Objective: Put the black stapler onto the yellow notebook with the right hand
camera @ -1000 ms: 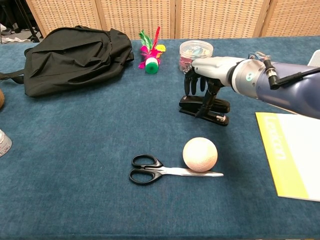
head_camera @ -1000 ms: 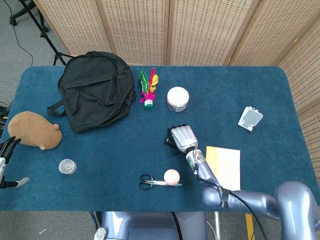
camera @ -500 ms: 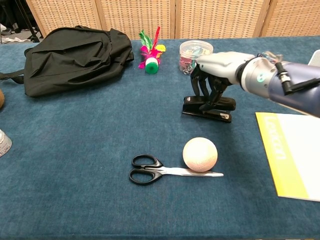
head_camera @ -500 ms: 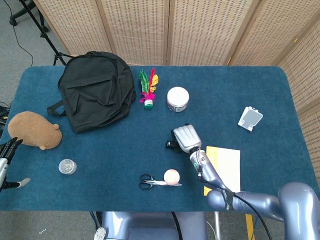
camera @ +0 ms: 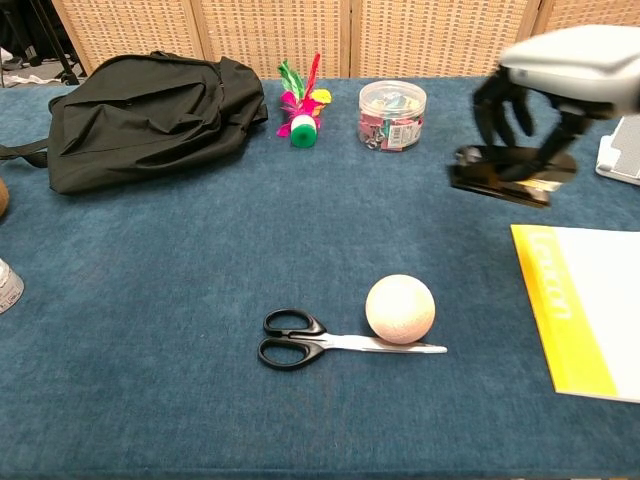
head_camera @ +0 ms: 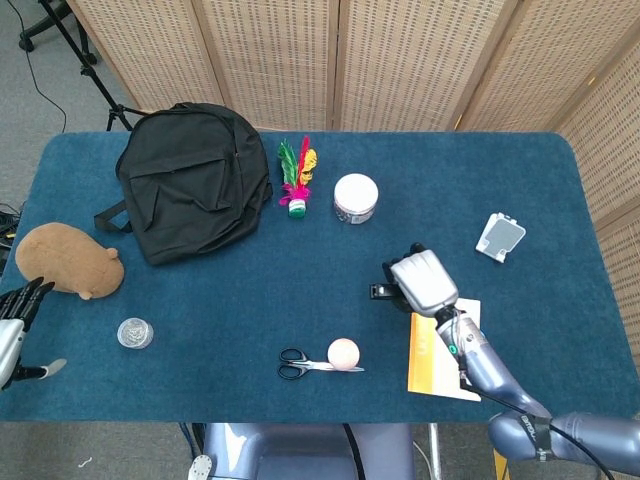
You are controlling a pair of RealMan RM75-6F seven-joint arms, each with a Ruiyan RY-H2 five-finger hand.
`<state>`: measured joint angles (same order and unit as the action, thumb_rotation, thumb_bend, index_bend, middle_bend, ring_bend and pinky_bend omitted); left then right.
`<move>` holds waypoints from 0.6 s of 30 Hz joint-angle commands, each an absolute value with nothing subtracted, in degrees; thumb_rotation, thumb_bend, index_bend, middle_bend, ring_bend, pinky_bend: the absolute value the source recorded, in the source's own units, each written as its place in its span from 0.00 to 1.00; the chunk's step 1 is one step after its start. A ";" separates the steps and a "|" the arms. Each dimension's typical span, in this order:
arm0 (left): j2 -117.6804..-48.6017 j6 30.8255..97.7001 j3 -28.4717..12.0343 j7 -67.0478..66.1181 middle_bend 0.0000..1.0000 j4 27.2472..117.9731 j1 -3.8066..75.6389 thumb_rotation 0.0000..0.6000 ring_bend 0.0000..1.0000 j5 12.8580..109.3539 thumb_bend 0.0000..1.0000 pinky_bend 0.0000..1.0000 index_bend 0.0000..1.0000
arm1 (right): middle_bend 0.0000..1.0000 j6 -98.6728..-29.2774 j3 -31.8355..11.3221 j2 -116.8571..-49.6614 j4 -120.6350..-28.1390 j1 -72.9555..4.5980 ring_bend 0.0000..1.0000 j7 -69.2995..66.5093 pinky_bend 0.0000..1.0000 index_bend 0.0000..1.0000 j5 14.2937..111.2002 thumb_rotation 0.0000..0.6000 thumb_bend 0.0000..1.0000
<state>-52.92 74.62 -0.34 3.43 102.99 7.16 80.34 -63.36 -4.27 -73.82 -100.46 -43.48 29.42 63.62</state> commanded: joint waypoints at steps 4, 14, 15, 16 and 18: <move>-53.48 75.07 -0.05 1.97 0.00 103.53 6.99 1.00 0.00 80.65 0.00 0.00 0.00 | 0.59 -66.33 1.11 -71.67 -97.40 -37.76 0.57 26.47 0.30 0.55 69.96 1.00 0.36; -53.80 74.69 -0.16 1.18 0.00 103.54 7.23 1.00 0.00 79.99 0.00 0.00 0.00 | 0.59 -66.62 5.11 -71.31 -93.00 -33.17 0.57 25.99 0.30 0.55 73.83 1.00 0.38; -53.82 74.66 -0.15 1.13 0.00 103.56 7.25 1.00 0.00 79.98 0.00 0.00 0.00 | 0.59 -66.37 5.23 -71.50 -92.70 -32.88 0.57 26.10 0.30 0.55 73.79 1.00 0.39; -53.84 74.67 -0.14 1.09 0.00 103.58 7.24 1.00 0.00 79.98 0.00 0.00 0.00 | 0.59 -66.07 5.33 -71.68 -92.51 -32.64 0.57 26.20 0.30 0.55 73.73 1.00 0.39; -53.85 74.76 -0.07 0.98 0.00 103.67 7.21 1.00 0.00 80.12 0.00 0.00 0.00 | 0.59 -65.37 5.45 -72.02 -92.34 -32.21 0.57 26.22 0.30 0.55 73.79 1.00 0.39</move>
